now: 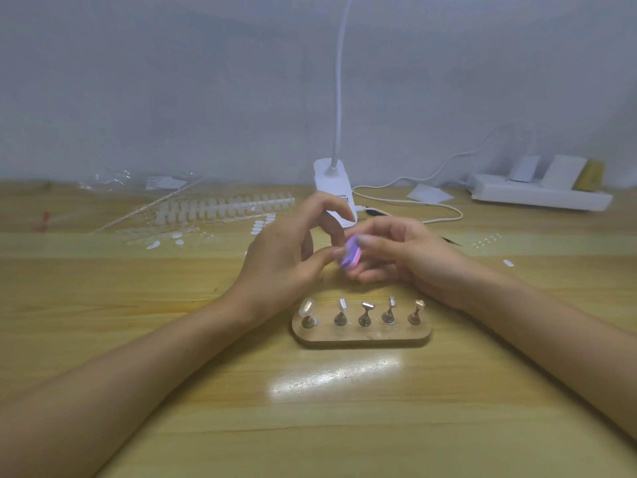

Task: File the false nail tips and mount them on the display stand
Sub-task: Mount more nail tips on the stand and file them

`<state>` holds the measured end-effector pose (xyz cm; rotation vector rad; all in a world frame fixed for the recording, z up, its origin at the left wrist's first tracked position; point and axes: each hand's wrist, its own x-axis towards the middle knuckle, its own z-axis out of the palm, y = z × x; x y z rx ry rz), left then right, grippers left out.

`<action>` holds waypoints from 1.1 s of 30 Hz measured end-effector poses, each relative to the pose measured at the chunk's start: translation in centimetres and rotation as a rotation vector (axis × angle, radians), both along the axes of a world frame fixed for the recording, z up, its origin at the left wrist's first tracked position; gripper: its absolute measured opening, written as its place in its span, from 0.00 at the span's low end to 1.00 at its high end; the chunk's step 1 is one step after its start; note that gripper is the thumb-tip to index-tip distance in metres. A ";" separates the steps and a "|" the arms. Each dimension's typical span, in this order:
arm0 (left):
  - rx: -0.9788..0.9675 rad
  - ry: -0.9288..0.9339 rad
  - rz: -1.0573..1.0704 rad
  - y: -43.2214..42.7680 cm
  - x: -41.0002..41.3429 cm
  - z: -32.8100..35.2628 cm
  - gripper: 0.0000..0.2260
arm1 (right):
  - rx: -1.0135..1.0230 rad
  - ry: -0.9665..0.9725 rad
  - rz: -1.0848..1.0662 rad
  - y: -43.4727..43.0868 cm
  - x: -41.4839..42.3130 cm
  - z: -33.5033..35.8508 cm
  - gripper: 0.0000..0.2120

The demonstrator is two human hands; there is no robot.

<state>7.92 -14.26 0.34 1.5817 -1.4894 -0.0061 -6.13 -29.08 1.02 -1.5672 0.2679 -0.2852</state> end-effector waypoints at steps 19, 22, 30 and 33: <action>0.003 0.008 -0.012 0.1 -0.1 0.2 0.14 | -0.027 0.037 0.029 0.0 0.0 0.1 0.11; 0.009 -0.007 -0.018 0.1 -0.1 0.2 0.14 | 0.042 -0.015 -0.066 -0.3 0.1 0.0 0.09; 0.000 0.002 -0.030 0.1 -0.2 0.0 0.14 | 0.026 0.013 -0.017 -0.5 0.0 0.0 0.10; -0.007 0.007 -0.020 0.1 -0.1 0.1 0.14 | -0.044 0.067 0.097 -0.3 0.0 0.0 0.11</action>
